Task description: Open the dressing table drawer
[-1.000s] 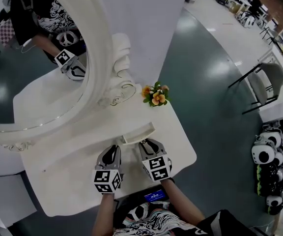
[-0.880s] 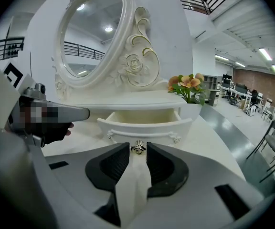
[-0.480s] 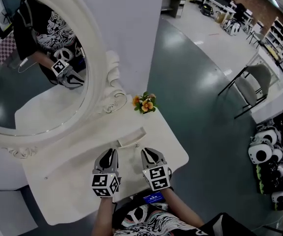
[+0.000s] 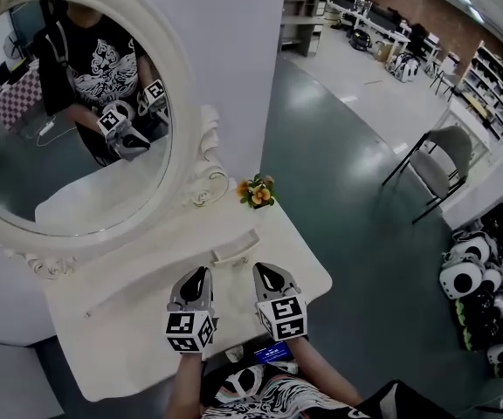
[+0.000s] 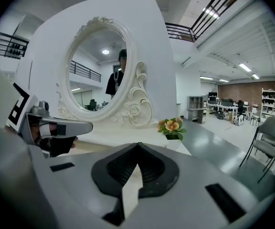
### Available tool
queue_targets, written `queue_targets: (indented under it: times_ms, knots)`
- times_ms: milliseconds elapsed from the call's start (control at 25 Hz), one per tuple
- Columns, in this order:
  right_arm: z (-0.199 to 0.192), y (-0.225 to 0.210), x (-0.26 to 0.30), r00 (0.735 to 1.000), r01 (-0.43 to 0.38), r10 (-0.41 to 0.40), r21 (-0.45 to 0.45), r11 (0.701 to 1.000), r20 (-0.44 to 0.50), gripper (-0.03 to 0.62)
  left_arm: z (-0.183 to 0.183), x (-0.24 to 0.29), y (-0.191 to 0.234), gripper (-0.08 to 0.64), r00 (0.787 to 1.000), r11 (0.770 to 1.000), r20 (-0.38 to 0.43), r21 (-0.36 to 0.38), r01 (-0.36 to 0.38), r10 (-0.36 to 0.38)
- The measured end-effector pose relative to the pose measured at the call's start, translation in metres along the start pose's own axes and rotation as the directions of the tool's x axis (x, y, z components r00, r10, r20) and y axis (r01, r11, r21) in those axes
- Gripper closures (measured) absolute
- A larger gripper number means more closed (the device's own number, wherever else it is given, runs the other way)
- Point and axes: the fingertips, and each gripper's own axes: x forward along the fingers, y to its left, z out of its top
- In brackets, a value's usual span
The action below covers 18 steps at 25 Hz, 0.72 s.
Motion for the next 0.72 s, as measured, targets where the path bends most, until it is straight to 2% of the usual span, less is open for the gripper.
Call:
queue_targets:
  times_ms: [320, 720]
  knots:
    - [-0.002, 0.005, -0.005, 1.000, 0.012, -0.012, -0.021, 1.000, -0.004, 0.592, 0.005, -0.010, 0.001, 0.535, 1.000, 1.000, 0.026, 0.008, -0.010, 0.010]
    - [-0.005, 0.004, -0.006, 1.000, 0.009, -0.009, -0.025, 1.000, -0.016, 0.592, 0.003, -0.013, 0.002, 0.543, 1.000, 1.000, 0.017, 0.005, -0.016, 0.016]
